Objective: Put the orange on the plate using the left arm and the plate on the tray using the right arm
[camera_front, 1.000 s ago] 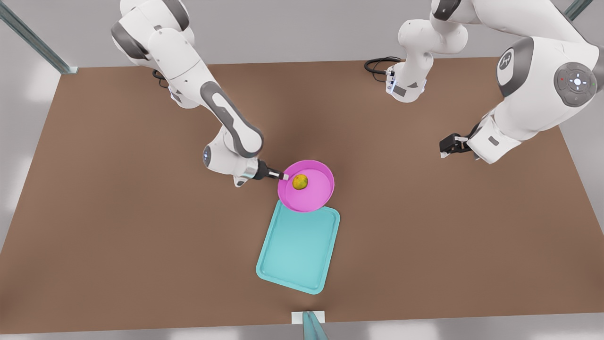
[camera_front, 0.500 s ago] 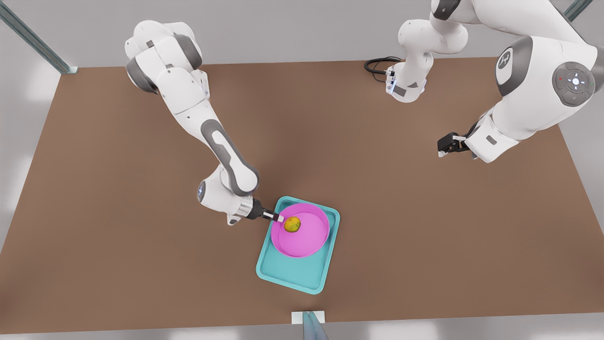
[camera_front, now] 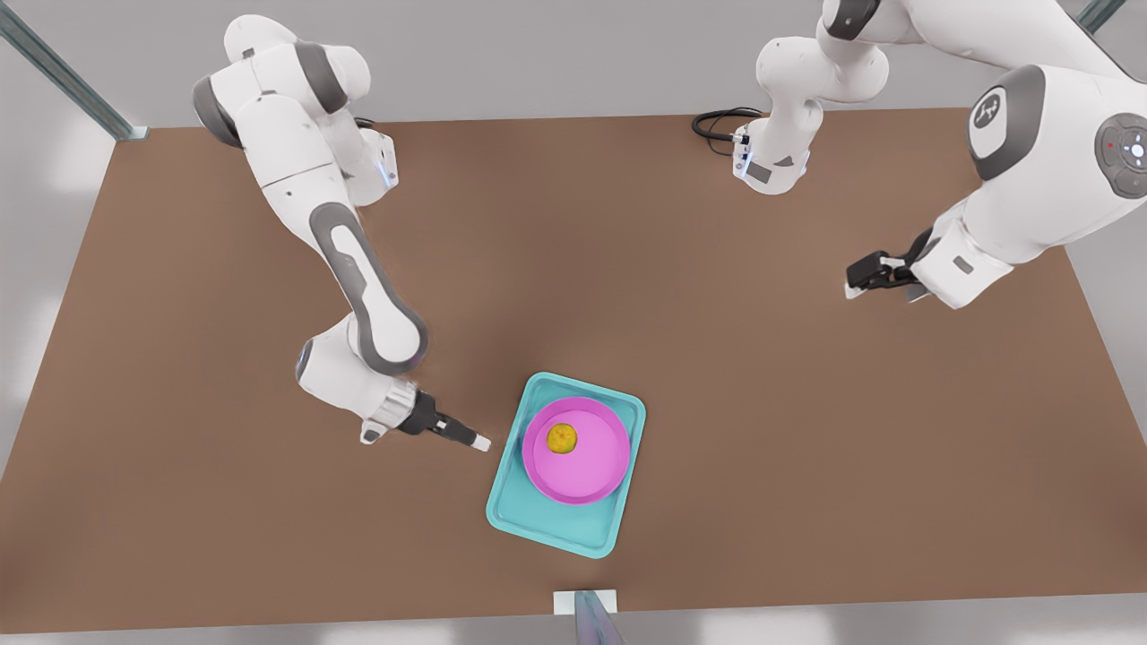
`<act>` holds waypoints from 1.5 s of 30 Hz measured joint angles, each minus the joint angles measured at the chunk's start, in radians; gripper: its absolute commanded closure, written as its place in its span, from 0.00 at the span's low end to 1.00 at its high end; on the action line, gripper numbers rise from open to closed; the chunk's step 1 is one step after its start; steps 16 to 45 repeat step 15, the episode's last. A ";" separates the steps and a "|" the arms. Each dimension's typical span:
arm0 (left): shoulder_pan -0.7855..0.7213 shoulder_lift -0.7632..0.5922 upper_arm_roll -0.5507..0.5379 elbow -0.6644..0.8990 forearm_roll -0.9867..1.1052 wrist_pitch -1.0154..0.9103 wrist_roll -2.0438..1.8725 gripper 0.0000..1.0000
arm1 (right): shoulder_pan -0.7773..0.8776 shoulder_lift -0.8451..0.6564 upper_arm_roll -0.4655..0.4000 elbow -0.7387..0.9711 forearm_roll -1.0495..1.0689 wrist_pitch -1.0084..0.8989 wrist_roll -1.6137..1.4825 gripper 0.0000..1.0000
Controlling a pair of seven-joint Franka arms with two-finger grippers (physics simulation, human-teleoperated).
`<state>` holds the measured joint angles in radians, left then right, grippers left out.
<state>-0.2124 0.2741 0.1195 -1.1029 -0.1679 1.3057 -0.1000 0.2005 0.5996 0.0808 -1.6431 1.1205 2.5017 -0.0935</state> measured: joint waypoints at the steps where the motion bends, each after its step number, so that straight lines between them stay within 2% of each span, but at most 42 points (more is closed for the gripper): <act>1: 0.000 -0.001 0.002 0.000 -0.001 -0.001 0.000 0.00 | -0.071 -0.011 -0.054 0.045 -0.125 -0.093 0.001 0.00; 3: 0.000 -0.002 0.003 0.000 -0.002 -0.006 -0.001 0.00 | -0.204 -0.035 -0.111 0.146 -0.472 -0.323 0.003 0.00; 6: -0.001 -0.003 0.003 0.000 -0.002 -0.022 -0.002 0.00 | -0.253 -0.295 -0.125 0.175 -0.892 -0.595 0.004 0.00; 8: -0.001 -0.002 0.002 0.000 0.008 -0.032 -0.002 0.00 | -0.251 -0.452 -0.128 0.179 -1.037 -0.726 0.005 0.00; 11: -0.002 -0.001 0.002 0.000 0.019 -0.050 -0.003 0.00 | -0.248 -0.547 -0.131 0.178 -1.156 -0.873 0.005 0.00; 15: -0.003 0.000 0.002 -0.003 0.029 -0.080 -0.003 0.00 | -0.252 -0.563 -0.131 0.180 -1.217 -0.989 0.006 0.00; 45: -0.003 0.000 0.002 -0.003 0.029 -0.080 -0.003 0.00 | -0.252 -0.563 -0.131 0.180 -1.217 -0.989 0.006 0.00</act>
